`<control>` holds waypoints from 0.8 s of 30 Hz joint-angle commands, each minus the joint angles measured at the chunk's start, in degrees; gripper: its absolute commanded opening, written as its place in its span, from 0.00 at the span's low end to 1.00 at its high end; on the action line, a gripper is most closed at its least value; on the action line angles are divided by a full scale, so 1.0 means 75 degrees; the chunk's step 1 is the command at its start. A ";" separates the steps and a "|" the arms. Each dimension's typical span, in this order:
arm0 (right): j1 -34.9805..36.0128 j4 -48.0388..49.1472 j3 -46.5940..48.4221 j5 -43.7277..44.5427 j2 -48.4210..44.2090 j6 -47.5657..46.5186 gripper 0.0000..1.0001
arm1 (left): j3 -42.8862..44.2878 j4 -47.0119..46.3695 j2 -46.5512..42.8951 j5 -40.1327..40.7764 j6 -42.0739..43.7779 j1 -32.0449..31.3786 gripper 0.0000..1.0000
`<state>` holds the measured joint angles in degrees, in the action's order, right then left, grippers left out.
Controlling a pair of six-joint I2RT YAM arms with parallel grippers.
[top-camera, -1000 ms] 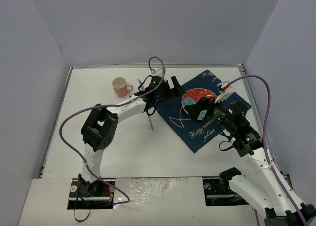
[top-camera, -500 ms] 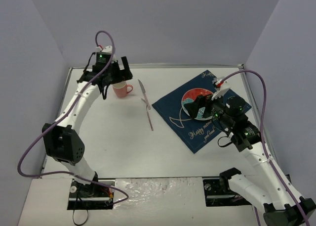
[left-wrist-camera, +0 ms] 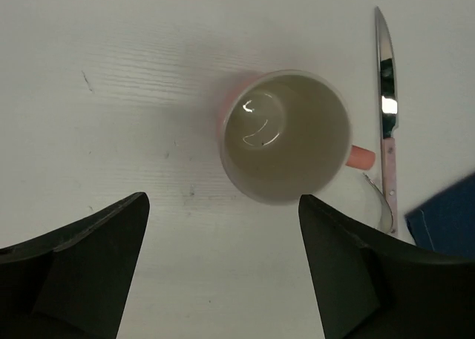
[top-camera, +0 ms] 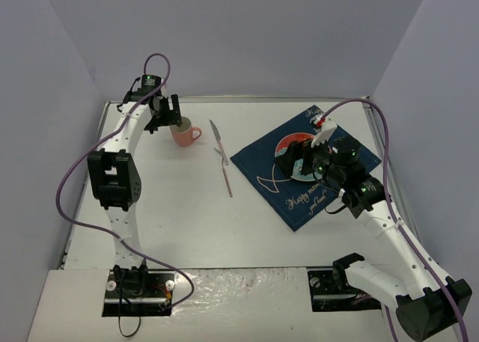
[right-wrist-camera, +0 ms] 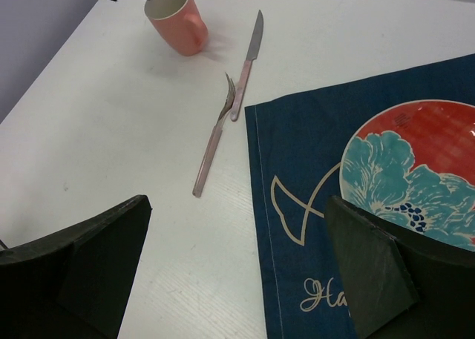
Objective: Set the dinner table for one person
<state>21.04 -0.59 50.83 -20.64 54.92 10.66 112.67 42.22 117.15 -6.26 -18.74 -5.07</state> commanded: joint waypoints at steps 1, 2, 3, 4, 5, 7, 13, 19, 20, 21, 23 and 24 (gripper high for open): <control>0.0028 0.0595 0.0248 -0.0246 -0.0056 -0.0217 1.00 | 0.0847 0.0237 0.0283 0.0121 0.0114 -0.0025 0.71; 0.0031 0.0592 0.0217 -0.0251 -0.0059 -0.0231 1.00 | 0.0899 0.0208 0.0379 0.0114 0.0082 -0.0027 0.69; 0.0031 0.0585 0.0175 -0.0258 -0.0066 -0.0245 1.00 | 0.0894 0.0147 0.0429 0.0101 0.0041 -0.0027 0.67; 0.0031 0.0583 0.0161 -0.0260 -0.0068 -0.0257 1.00 | 0.0892 0.0080 0.0462 0.0081 0.0011 -0.0027 0.64; 0.0031 0.0583 0.0144 -0.0260 -0.0074 -0.0273 1.00 | 0.0881 0.0005 0.0492 0.0084 -0.0003 -0.0027 0.61; 0.0040 0.0583 0.0108 -0.0243 -0.0071 -0.0294 1.00 | 0.0886 -0.0139 0.0578 0.0078 -0.0018 -0.0027 0.56; 0.0043 0.0594 0.0125 -0.0232 -0.0045 -0.0297 1.00 | 0.1170 -0.0227 0.0883 0.0002 -0.0056 -0.0027 0.44; 0.0043 0.0595 0.0137 -0.0214 -0.0024 -0.0297 1.00 | 0.1500 -0.0113 0.1169 -0.0021 -0.0027 -0.0027 0.37; 0.0043 0.0595 0.0137 -0.0209 -0.0021 -0.0297 1.00 | 0.1517 -0.0105 0.1199 -0.0021 -0.0016 -0.0027 0.37; 0.0044 0.0595 0.0138 -0.0202 -0.0019 -0.0297 1.00 | 0.1527 -0.0100 0.1221 -0.0023 -0.0007 -0.0027 0.36; 0.0054 0.0595 0.0149 -0.0202 -0.0009 -0.0308 1.00 | 0.1559 -0.0099 0.1254 -0.0044 0.0026 -0.0027 0.36; 0.0054 0.0595 0.0149 -0.0202 -0.0001 -0.0304 1.00 | 0.1573 -0.0085 0.1273 -0.0045 0.0035 -0.0032 0.36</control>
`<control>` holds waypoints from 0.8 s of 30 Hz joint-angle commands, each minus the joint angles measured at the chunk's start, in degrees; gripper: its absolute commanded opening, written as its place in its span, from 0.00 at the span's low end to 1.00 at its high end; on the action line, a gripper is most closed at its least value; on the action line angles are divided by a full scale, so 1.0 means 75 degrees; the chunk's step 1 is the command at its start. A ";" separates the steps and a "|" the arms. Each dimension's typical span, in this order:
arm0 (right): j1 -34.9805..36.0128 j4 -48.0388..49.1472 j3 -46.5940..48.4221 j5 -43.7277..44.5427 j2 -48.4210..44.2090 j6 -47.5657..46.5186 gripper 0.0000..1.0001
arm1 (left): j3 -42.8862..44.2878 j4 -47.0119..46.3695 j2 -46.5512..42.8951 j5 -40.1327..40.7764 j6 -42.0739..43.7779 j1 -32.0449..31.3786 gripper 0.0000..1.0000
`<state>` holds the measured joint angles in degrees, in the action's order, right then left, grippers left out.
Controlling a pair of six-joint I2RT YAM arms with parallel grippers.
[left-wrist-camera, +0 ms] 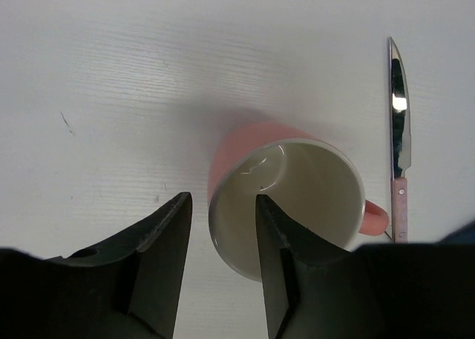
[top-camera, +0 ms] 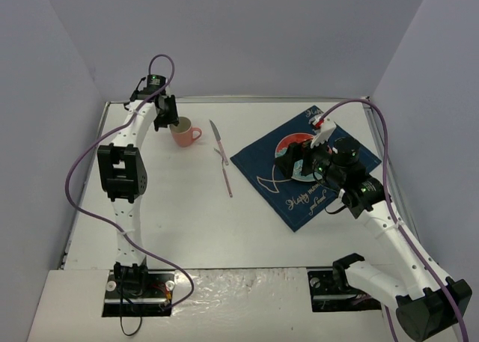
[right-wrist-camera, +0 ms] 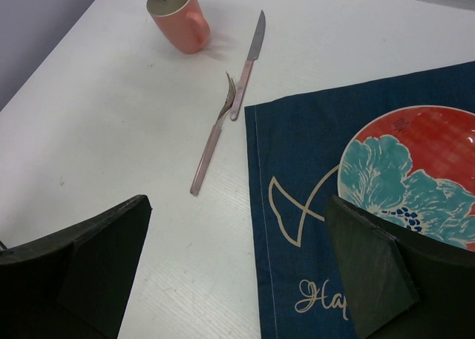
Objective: Set the dinner table for one person
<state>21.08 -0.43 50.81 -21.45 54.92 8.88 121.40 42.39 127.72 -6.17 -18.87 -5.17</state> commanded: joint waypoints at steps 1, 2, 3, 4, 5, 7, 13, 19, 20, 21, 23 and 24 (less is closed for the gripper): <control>0.0049 0.0572 0.0152 -0.0093 0.0009 -0.0062 1.00 | 0.0423 -0.0093 -0.0118 -0.0056 0.0062 -0.0023 0.36; 0.0049 0.0575 0.0152 -0.0097 0.0014 -0.0058 1.00 | 0.0435 -0.0081 -0.0097 -0.0056 0.0069 -0.0023 0.36; 0.0049 0.0580 0.0152 -0.0107 0.0014 -0.0052 1.00 | 0.0445 -0.0071 -0.0071 -0.0056 0.0074 -0.0018 0.36; 0.0050 0.0584 0.0151 -0.0116 0.0015 -0.0048 1.00 | 0.0457 -0.0062 -0.0046 -0.0055 0.0080 -0.0014 0.35; 0.0063 0.0584 0.0144 -0.0116 0.0021 -0.0048 1.00 | 0.0476 -0.0062 -0.0020 -0.0048 0.0086 -0.0014 0.33; 0.0060 0.0584 0.0139 -0.0105 0.0037 -0.0048 1.00 | 0.0501 -0.0061 0.0009 -0.0021 0.0091 -0.0014 0.29; 0.0099 0.0657 0.0120 -0.0176 0.0255 -0.0132 1.00 | 0.0517 -0.0104 -0.0193 -0.0019 0.0102 -0.0021 0.02; 0.0306 0.0981 0.0209 -0.0327 0.0767 -0.0282 1.00 | 0.0468 0.0111 -0.0811 0.0144 0.0082 -0.0157 0.00; 0.0350 0.1052 0.0236 -0.0327 0.0843 -0.0352 1.00 | 0.0484 0.0235 -0.0941 0.0187 0.0071 -0.0216 0.00; 0.0435 0.1072 0.0325 -0.0324 0.1000 -0.0470 1.00 | 0.0501 0.0350 -0.1073 0.0257 0.0074 -0.0297 0.00; 0.0640 0.1066 0.0556 -0.0316 0.1382 -0.0764 1.00 | 0.0537 0.0575 -0.1344 0.0417 0.0094 -0.0488 0.00; 0.0709 0.1075 0.0635 -0.0315 0.1501 -0.0995 1.00 | 0.0547 0.0730 -0.1518 0.0466 0.0123 -0.0652 0.00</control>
<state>23.76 1.85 51.05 -22.50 62.12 7.05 121.73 45.60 128.95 -4.49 -18.19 -6.16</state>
